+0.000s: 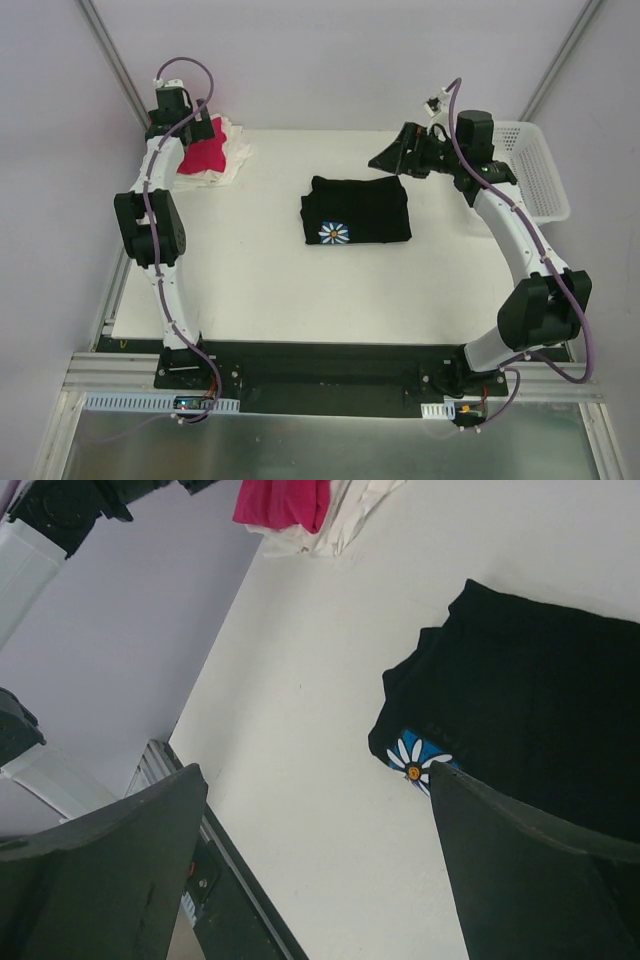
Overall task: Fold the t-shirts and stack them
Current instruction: Put the neatly folded tshirt into the corner of the board with both arms
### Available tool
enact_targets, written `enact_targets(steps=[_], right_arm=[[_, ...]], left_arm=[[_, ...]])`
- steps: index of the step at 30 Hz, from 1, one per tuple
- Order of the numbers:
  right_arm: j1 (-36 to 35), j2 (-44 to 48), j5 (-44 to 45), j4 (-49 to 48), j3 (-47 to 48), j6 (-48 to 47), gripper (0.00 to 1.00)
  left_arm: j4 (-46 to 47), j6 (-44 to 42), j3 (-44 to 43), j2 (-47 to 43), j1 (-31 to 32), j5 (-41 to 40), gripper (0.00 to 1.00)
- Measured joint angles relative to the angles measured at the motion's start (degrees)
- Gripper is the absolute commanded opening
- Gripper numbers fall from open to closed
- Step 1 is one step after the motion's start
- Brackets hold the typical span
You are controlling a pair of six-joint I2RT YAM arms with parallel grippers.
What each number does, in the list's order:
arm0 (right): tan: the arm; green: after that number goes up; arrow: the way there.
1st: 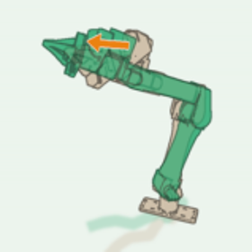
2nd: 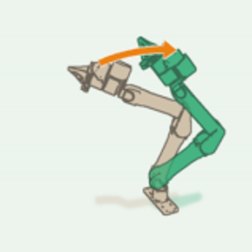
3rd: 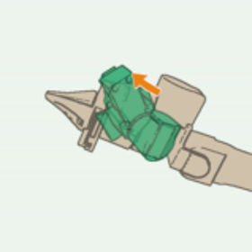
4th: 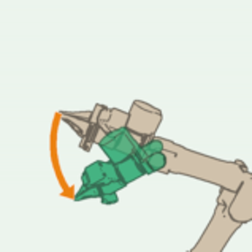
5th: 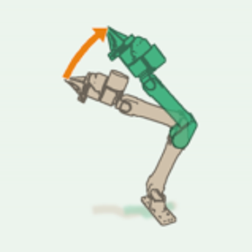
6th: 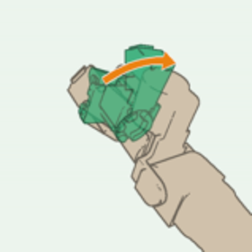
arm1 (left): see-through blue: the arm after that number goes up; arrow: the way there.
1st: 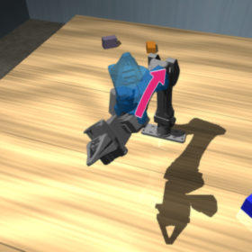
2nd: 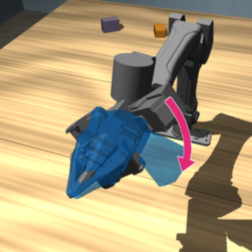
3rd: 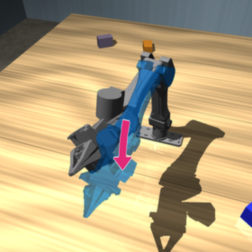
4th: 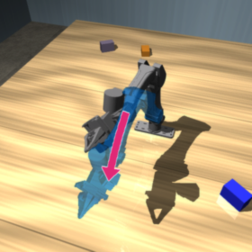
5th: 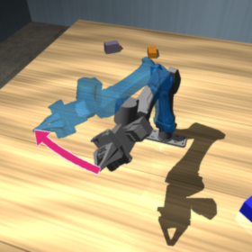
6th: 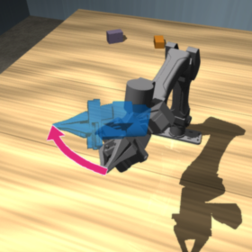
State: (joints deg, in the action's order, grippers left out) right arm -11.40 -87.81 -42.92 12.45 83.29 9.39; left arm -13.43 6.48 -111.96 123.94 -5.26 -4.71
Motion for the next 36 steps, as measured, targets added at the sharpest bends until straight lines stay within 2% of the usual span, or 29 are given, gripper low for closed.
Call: enact_targets(steps=[7,16,25,36], right_arm=[[0.5,0.7,-1.3,-2.6,-3.5,2.3,0.94],[2.0,9.1,-2.5,-5.4,-7.6,5.3,0.94],[8.3,13.3,-3.0,-10.5,-9.1,11.3,0.94],[10.8,13.4,-4.5,-20.9,-10.8,21.5,0.94]], left_arm=[[-0.4,0.8,-11.6,8.4,-2.0,4.4,0.99],[-2.2,4.6,-14.7,17.3,-3.9,11.0,0.99],[-9.3,6.7,-17.4,17.6,-4.6,13.7,0.99],[-16.6,3.2,-17.7,17.6,-3.2,12.8,0.99]])
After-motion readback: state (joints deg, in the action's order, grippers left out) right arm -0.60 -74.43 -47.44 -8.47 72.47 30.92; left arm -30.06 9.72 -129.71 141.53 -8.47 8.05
